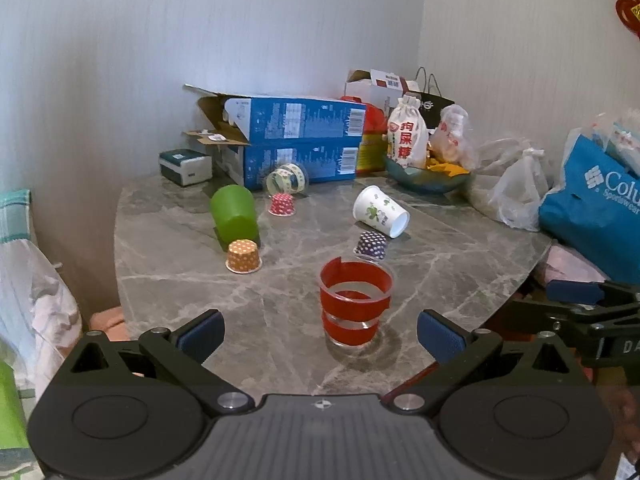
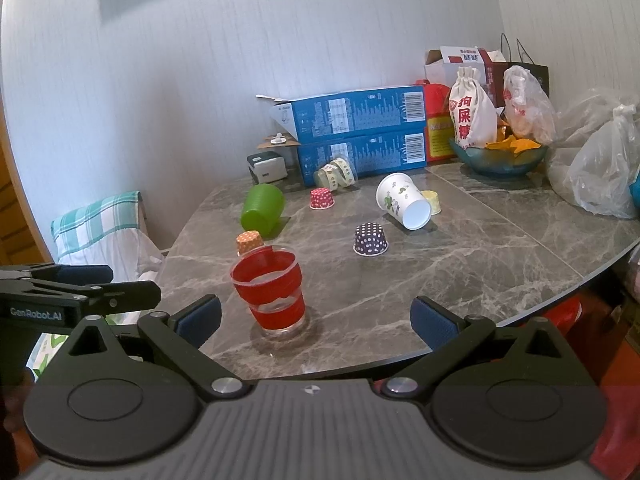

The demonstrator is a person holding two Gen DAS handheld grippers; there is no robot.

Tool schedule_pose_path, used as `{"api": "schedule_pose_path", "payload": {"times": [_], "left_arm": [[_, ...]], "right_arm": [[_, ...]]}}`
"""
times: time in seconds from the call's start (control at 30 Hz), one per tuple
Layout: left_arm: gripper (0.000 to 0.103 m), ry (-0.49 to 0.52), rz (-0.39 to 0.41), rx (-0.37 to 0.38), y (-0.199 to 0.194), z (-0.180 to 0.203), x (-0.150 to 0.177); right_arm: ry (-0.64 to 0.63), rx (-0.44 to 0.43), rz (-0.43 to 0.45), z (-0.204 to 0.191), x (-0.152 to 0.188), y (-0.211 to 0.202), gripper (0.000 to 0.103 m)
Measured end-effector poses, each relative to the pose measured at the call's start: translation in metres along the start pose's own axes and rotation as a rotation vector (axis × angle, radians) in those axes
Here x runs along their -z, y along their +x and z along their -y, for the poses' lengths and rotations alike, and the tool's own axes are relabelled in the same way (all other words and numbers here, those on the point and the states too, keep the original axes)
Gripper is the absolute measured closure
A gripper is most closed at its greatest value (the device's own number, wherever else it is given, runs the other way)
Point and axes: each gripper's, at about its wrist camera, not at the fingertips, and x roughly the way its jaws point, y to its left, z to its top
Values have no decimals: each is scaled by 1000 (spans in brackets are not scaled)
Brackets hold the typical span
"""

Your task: Flip cup upright

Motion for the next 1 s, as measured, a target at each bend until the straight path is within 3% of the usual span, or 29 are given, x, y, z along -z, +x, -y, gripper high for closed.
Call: {"api": "schedule_pose_path", "payload": {"times": [1.0], "left_arm": [[0,12,9,2,-11,9,0]], "right_arm": [[-9,2,12,-1,2,-13,1]]}}
